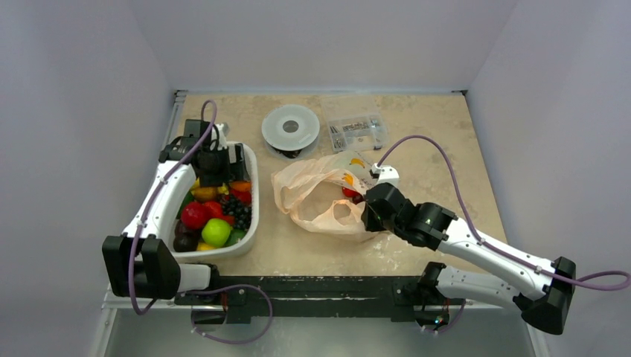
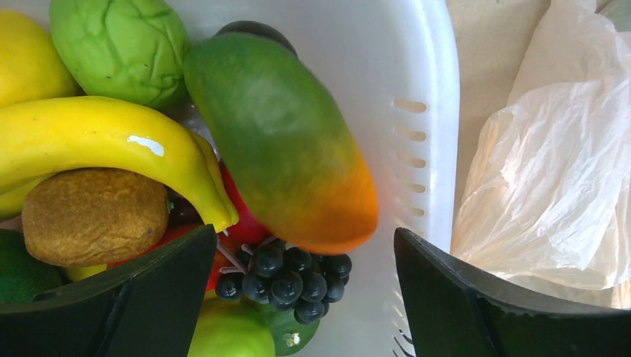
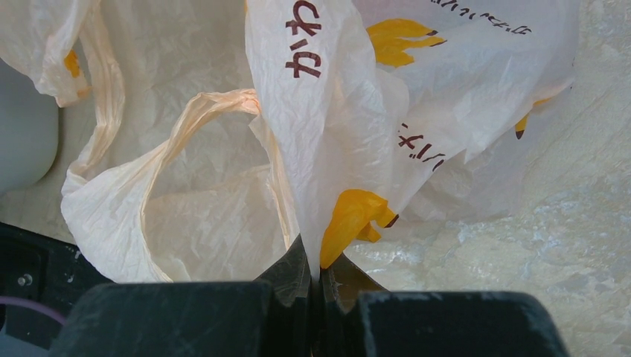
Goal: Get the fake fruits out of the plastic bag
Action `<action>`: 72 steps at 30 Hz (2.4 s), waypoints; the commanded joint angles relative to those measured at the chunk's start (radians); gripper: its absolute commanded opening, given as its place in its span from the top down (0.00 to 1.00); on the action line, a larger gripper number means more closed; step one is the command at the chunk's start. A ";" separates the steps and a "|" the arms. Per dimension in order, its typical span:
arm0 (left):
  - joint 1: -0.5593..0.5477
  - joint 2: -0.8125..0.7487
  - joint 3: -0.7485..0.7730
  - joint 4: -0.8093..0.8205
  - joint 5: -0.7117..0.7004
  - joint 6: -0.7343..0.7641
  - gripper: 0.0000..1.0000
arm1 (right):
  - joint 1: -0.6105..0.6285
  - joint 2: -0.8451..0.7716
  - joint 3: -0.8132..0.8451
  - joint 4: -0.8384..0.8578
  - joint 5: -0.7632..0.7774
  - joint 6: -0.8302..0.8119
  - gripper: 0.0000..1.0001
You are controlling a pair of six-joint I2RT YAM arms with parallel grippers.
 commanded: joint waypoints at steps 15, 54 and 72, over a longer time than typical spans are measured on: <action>-0.302 -0.376 -0.189 0.260 0.190 -0.248 0.17 | 0.004 0.046 0.053 -0.166 -0.050 0.087 1.00; -0.987 0.417 0.029 0.805 -0.306 -0.599 0.57 | 0.005 -0.072 -0.037 -0.169 -0.079 0.184 1.00; -0.958 0.647 0.143 0.912 -0.227 -0.662 0.08 | 0.005 -0.095 -0.037 -0.139 -0.085 0.168 1.00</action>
